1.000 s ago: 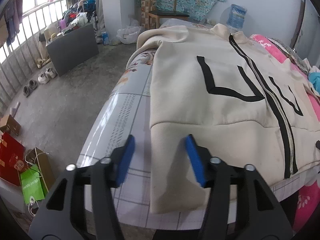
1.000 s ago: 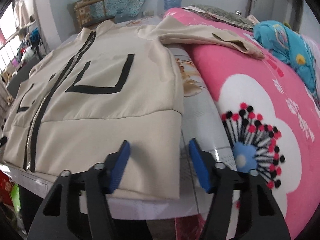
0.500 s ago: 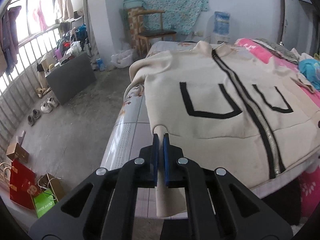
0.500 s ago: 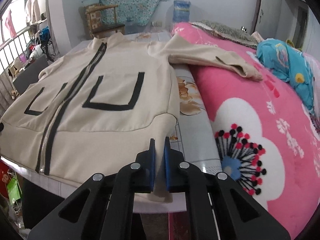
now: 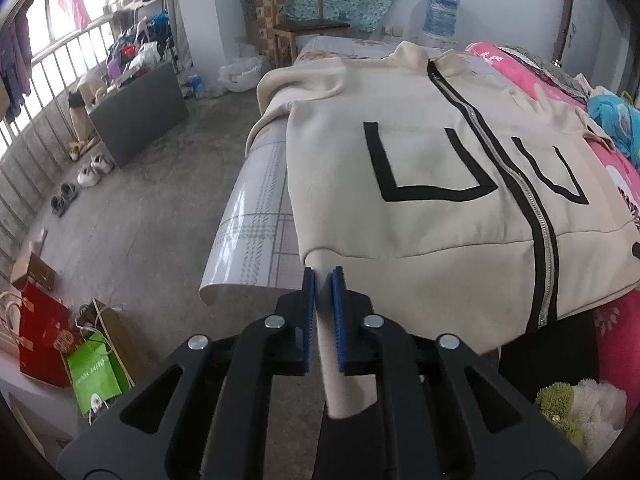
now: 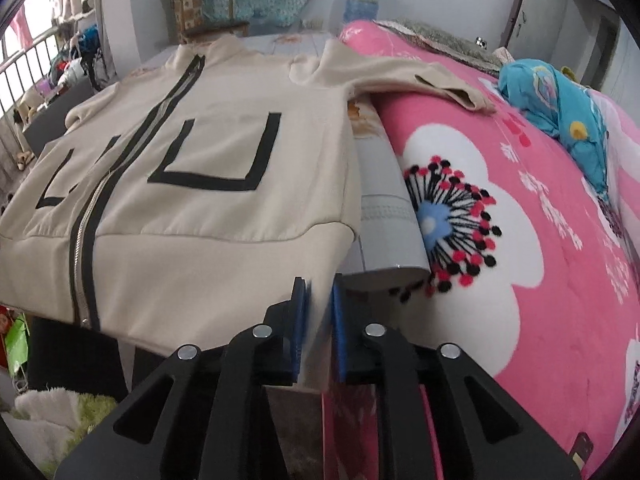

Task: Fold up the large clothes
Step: 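Grasp the hoodie hem with both grippers, one on each side of the zipper, then lift the hem with both grippers and fold it over toward the collar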

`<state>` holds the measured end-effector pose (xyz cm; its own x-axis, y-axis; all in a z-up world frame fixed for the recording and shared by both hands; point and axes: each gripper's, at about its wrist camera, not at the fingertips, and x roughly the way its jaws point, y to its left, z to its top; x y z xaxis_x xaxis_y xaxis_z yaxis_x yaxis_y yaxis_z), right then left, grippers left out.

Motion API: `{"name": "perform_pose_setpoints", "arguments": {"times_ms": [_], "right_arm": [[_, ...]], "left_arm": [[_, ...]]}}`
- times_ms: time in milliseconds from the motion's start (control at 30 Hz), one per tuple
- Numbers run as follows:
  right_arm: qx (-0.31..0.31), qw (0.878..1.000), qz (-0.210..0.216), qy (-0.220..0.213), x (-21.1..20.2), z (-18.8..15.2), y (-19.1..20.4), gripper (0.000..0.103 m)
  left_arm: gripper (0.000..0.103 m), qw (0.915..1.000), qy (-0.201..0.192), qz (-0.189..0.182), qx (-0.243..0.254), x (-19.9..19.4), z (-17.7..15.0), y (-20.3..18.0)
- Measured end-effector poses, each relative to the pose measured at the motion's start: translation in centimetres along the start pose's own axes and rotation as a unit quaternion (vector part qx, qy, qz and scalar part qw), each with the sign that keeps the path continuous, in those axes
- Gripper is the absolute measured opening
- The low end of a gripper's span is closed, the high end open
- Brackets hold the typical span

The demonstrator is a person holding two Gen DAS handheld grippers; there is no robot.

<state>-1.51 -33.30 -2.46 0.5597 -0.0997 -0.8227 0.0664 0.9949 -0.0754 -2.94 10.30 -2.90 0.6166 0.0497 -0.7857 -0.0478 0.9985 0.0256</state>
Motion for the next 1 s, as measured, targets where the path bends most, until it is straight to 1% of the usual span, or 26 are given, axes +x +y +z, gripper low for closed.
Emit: {"name": "perform_pose_setpoints", "arguments": {"times_ms": [33, 100, 133, 200, 233, 267, 300, 333, 400, 533, 600, 633, 667, 733, 767, 800, 833, 867, 900, 933, 967, 1000], "right_arm": [[-0.002, 1.0, 0.0, -0.006, -0.4, 0.2, 0.1, 0.025], [-0.012, 1.0, 0.002, -0.029, -1.7, 0.9, 0.5, 0.053], [-0.019, 0.999, 0.004, -0.05, -2.7, 1.5, 1.1, 0.058], [-0.028, 0.997, 0.011, -0.072, -3.5, 2.4, 2.1, 0.07], [-0.035, 0.996, 0.02, -0.084, -3.8, 3.0, 3.0, 0.074], [-0.041, 0.994, 0.034, -0.092, -3.8, 3.8, 4.0, 0.082], [-0.045, 0.994, 0.043, -0.095, -3.7, 4.3, 4.6, 0.086], [-0.054, 0.992, 0.058, -0.1, -3.4, 5.2, 5.8, 0.088], [-0.069, 0.989, 0.074, -0.103, -2.7, 6.4, 7.9, 0.095], [-0.104, 0.984, 0.097, -0.107, -0.4, 9.2, 13.0, 0.097], [-0.11, 0.984, 0.103, -0.099, 1.0, 10.3, 14.8, 0.097], [-0.112, 0.984, 0.105, -0.09, 2.1, 11.1, 15.8, 0.097], [-0.114, 0.984, 0.108, -0.085, 2.8, 11.5, 16.5, 0.097], [-0.119, 0.983, 0.121, -0.074, 4.3, 12.1, 18.1, 0.097], [-0.123, 0.982, 0.126, -0.067, 4.9, 12.3, 18.7, 0.097], [-0.129, 0.981, 0.128, -0.061, 5.6, 12.5, 19.5, 0.097], [-0.138, 0.981, 0.128, -0.05, 6.5, 12.7, 20.4, 0.097], [-0.145, 0.98, 0.127, -0.042, 7.2, 12.8, 21.1, 0.097], [-0.152, 0.98, 0.126, -0.035, 7.8, 13.0, 21.8, 0.097], [-0.16, 0.979, 0.126, -0.027, 8.5, 13.2, 22.6, 0.097], [-0.166, 0.978, 0.126, -0.022, 8.9, 13.3, 23.2, 0.097], [-0.172, 0.977, 0.125, -0.019, 9.3, 13.5, 23.6, 0.097]], "left_arm": [[0.011, 1.0, -0.005, 0.0, -0.001, -0.2, 0.2, 0.3], [0.025, 0.9998, -0.021, -0.002, -0.003, -0.9, 0.7, 0.7], [0.029, 0.9995, -0.032, -0.003, -0.006, -1.0, 1.2, 0.9], [0.041, 0.9989, -0.045, -0.005, -0.014, -1.2, 2.1, 1.4], [0.043, 0.9985, -0.051, -0.008, -0.02, -1.1, 2.7, 1.7], [0.046, 0.998, -0.056, -0.011, -0.026, -1.0, 3.4, 2.0], [0.05, 0.9975, -0.061, -0.014, -0.033, -0.8, 4.1, 2.3], [0.052, 0.997, -0.064, -0.017, -0.039, -0.7, 4.8, 2.5], [0.058, 0.996, -0.067, -0.024, -0.053, 0.0, 6.1, 3.3], [0.061, 0.9914, -0.072, -0.037, -0.103, 2.1, 9.1, 6.2], [0.07, 0.9868, -0.076, -0.041, -0.137, 3.2, 10.1, 8.1], [0.071, 0.9816, -0.077, -0.05, -0.167, 4.2, 10.7, 10.0], [0.071, 0.9784, -0.075, -0.056, -0.184, 4.9, 10.8, 11.0], [0.073, 0.9645, -0.06, -0.081, -0.244, 7.5, 11.2, 14.4], [0.073, 0.9587, -0.054, -0.093, -0.263, 8.5, 11.2, 15.5], [0.073, 0.9447, -0.042, -0.119, -0.303, 10.4, 10.8, 17.5], [0.073, 0.9352, -0.036, -0.136, -0.325, 11.7, 10.5, 18.6], [0.073, 0.9197, -0.025, -0.163, -0.356, 13.5, 9.9, 20.0], [0.073, 0.9034, -0.013, -0.189, -0.385, 15.3, 9.1, 21.2], [0.073, 0.8755, 0.005, -0.229, -0.425, 18.0, 7.7, 22.7], [0.073, 0.8494, 0.017, -0.258, -0.46, 20.3, 6.3, 23.8], [0.073, 0.8194, 0.029, -0.285, -0.496, 22.8, 4.5, 24.8]]}}
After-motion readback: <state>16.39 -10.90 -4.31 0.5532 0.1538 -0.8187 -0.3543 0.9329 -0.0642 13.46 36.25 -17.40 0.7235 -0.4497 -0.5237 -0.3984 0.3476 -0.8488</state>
